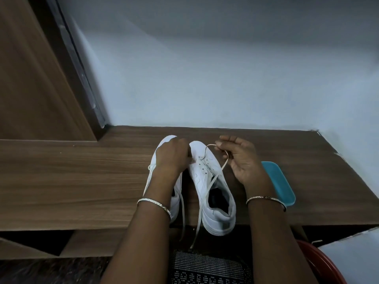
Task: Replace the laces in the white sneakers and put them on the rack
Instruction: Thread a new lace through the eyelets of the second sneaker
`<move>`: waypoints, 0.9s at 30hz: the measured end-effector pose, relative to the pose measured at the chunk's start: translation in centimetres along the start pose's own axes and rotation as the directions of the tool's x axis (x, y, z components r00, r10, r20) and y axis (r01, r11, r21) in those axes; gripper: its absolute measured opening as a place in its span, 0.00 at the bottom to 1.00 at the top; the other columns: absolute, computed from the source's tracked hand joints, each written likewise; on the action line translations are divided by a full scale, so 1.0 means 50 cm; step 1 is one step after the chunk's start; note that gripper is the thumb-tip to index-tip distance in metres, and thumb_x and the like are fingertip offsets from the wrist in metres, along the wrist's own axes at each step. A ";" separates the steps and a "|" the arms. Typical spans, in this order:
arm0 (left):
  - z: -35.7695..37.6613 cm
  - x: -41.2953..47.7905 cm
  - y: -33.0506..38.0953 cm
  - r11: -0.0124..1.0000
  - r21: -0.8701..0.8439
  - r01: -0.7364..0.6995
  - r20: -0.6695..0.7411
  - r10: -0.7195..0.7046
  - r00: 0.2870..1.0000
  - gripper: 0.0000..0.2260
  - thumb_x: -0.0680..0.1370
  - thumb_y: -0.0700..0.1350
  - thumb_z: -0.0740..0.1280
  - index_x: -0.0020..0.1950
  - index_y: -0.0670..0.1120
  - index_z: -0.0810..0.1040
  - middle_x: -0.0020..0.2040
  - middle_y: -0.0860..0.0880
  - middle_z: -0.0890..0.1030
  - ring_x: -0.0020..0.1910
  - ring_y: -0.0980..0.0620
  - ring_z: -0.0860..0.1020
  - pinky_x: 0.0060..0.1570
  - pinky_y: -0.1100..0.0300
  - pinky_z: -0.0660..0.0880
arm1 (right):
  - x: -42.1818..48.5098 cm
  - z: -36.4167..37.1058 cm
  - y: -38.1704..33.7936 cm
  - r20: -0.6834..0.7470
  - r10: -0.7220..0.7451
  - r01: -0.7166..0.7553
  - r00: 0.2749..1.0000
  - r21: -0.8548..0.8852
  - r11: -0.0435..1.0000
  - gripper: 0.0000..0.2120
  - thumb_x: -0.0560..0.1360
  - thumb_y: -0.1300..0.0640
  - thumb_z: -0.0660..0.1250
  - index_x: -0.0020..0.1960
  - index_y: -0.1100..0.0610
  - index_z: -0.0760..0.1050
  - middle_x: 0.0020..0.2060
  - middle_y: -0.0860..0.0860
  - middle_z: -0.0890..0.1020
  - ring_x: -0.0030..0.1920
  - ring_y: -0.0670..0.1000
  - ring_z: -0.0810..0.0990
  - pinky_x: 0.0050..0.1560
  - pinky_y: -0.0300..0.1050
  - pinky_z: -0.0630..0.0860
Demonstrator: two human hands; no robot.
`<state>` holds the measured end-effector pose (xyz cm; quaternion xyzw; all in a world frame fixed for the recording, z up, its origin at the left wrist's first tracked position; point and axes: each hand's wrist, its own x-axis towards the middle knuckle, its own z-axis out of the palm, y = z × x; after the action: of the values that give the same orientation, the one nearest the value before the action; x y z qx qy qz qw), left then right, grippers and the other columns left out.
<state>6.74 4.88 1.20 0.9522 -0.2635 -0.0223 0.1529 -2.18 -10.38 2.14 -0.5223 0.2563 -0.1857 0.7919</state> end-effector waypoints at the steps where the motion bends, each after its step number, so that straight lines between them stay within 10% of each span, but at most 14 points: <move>1: 0.001 0.003 -0.001 1.000 -0.005 0.000 -0.003 0.000 1.000 0.10 0.73 0.53 0.73 0.50 0.50 0.82 0.52 0.51 0.80 0.54 0.48 0.79 0.43 0.57 0.72 | 0.002 -0.004 0.003 -0.015 -0.005 0.005 1.000 -0.062 0.998 0.09 0.71 0.74 0.69 0.48 0.64 0.79 0.38 0.59 0.83 0.39 0.56 0.79 0.26 0.36 0.69; 7: 0.005 0.010 0.007 0.898 -0.438 0.033 0.065 -0.005 0.998 0.11 0.81 0.47 0.62 0.41 0.44 0.74 0.40 0.49 0.78 0.44 0.48 0.76 0.43 0.59 0.72 | 0.008 -0.027 0.019 -0.019 -0.005 -0.004 1.000 -0.453 0.892 0.09 0.69 0.70 0.75 0.49 0.67 0.81 0.41 0.62 0.85 0.34 0.50 0.81 0.28 0.35 0.73; 11: -0.007 0.014 0.001 0.409 -0.897 0.167 0.137 -0.103 0.985 0.12 0.84 0.44 0.59 0.43 0.43 0.74 0.44 0.48 0.85 0.43 0.57 0.82 0.39 0.62 0.72 | 0.012 -0.037 0.032 -0.019 0.036 -0.041 0.999 -0.603 0.797 0.10 0.67 0.68 0.78 0.48 0.67 0.82 0.36 0.57 0.84 0.28 0.47 0.76 0.30 0.36 0.75; 19: -0.046 0.016 -0.009 -0.421 -0.900 0.116 0.198 -0.157 0.968 0.12 0.84 0.39 0.57 0.43 0.41 0.74 0.39 0.44 0.83 0.40 0.47 0.85 0.50 0.52 0.81 | 0.009 -0.009 0.027 0.040 0.237 -0.223 0.971 -0.225 0.949 0.12 0.70 0.71 0.74 0.53 0.64 0.81 0.35 0.55 0.83 0.31 0.46 0.78 0.32 0.36 0.71; 24: -0.051 0.028 -0.033 -0.677 -0.735 0.016 0.120 -0.108 0.987 0.11 0.83 0.42 0.59 0.43 0.43 0.74 0.37 0.47 0.81 0.36 0.51 0.81 0.47 0.54 0.82 | 0.013 -0.006 0.013 0.048 0.393 -0.396 0.918 0.081 0.915 0.11 0.74 0.70 0.68 0.50 0.57 0.81 0.39 0.52 0.81 0.39 0.47 0.79 0.45 0.44 0.76; 27: -0.057 0.027 -0.051 -0.504 -0.863 -0.036 0.083 -0.213 0.974 0.10 0.83 0.43 0.60 0.42 0.46 0.73 0.33 0.49 0.77 0.28 0.54 0.74 0.33 0.60 0.75 | 0.014 -0.010 0.000 0.009 0.324 -0.311 0.946 0.310 0.898 0.10 0.75 0.72 0.66 0.49 0.59 0.80 0.40 0.54 0.81 0.41 0.49 0.79 0.50 0.47 0.81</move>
<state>9.52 7.06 3.22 0.3625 -0.0144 -0.1832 0.9137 -1.92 -11.14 1.81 -0.3396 0.3230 -0.1030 0.8773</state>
